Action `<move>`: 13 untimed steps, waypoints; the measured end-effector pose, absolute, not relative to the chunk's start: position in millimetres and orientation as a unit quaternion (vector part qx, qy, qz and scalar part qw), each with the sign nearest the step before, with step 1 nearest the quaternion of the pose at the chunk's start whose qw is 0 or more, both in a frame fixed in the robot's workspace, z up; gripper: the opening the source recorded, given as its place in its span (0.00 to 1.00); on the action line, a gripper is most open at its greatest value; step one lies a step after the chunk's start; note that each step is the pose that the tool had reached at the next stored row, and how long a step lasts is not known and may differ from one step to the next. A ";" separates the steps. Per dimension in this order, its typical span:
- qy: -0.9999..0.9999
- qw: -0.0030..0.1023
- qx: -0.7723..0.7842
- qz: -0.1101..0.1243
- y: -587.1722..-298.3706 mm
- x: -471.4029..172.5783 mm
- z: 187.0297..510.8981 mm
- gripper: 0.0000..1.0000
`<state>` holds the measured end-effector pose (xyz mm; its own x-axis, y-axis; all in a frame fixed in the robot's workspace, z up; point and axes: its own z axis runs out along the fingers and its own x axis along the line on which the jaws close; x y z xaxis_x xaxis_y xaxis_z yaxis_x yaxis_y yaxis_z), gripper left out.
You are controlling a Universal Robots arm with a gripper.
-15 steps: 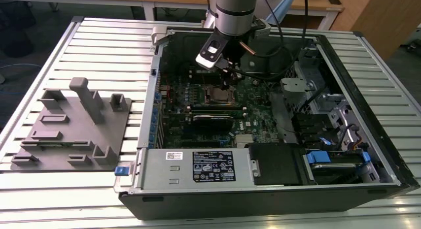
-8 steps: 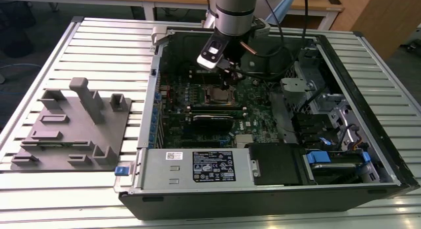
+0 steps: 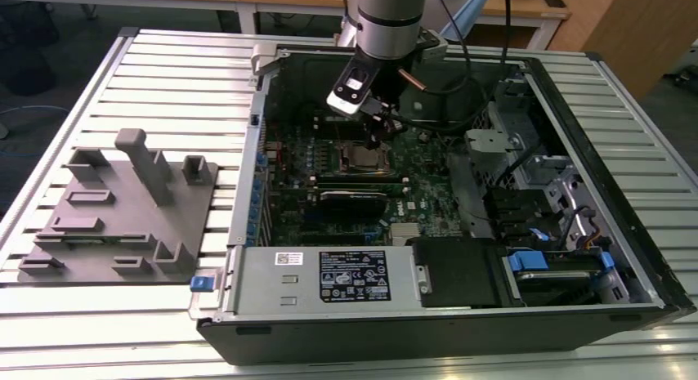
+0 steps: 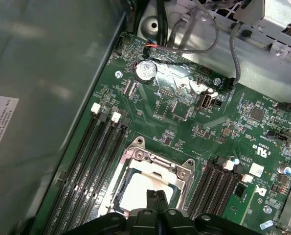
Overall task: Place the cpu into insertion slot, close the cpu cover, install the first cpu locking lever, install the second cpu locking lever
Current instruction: 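Close the cpu cover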
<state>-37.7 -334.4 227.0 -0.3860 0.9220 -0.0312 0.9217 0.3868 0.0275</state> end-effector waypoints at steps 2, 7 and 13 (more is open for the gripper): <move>0.832 0.021 0.554 0.003 -334.4 -37.7 227.0 0.10; 0.833 0.020 0.554 0.003 -334.4 -37.7 226.9 0.10; 0.836 0.020 0.548 0.003 -334.4 -37.7 226.8 0.10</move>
<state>-37.7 -334.4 226.8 -0.3994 0.9163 -0.0301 0.9160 0.4002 0.0280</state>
